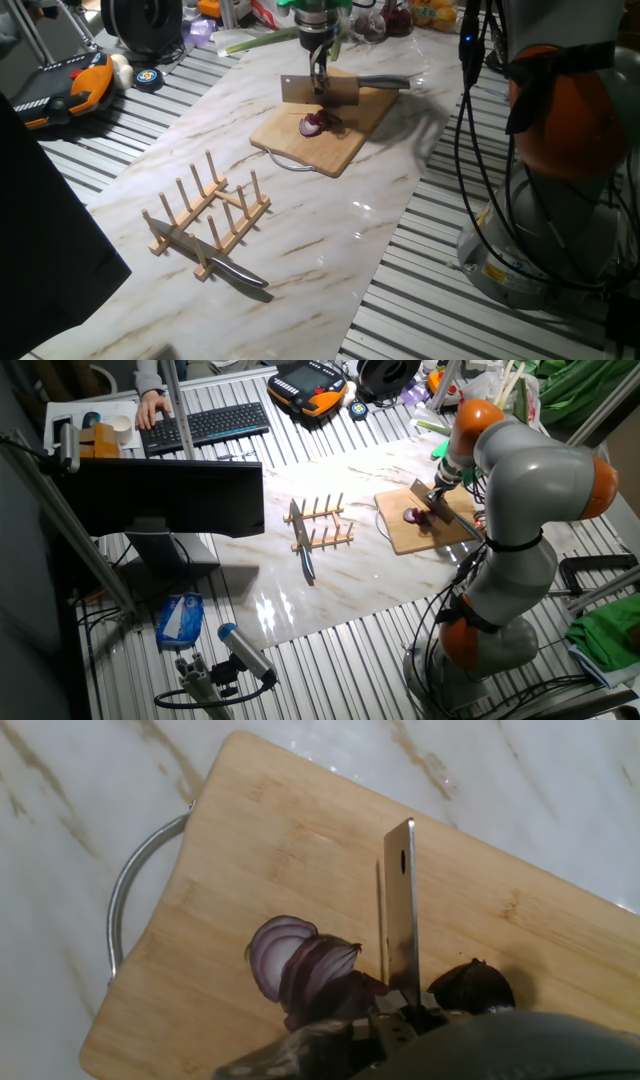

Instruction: Chop the onions

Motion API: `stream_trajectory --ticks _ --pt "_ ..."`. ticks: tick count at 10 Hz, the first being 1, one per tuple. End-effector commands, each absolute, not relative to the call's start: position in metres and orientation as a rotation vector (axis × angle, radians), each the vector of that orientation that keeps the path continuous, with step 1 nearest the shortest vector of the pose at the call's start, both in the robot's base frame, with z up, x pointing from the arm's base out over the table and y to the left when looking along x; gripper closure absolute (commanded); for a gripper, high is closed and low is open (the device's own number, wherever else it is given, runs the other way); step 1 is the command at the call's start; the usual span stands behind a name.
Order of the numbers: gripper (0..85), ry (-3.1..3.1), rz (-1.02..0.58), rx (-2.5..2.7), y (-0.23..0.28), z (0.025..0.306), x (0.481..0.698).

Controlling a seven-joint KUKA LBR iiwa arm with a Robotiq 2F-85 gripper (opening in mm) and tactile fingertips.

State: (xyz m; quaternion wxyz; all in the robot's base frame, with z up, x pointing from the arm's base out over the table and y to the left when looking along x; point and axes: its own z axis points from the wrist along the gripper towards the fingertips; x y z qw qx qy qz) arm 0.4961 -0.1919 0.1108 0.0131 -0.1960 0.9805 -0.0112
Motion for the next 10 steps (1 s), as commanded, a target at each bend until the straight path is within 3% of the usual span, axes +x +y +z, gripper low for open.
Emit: stream_trajectory --ticks 1,10 --pt "84.3 3.054 -0.03 -0.609 -0.1916 0.1116 0.496" --pt "84.3 3.049 -0.047 -0.598 -0.1907 0.1042 0.4973"
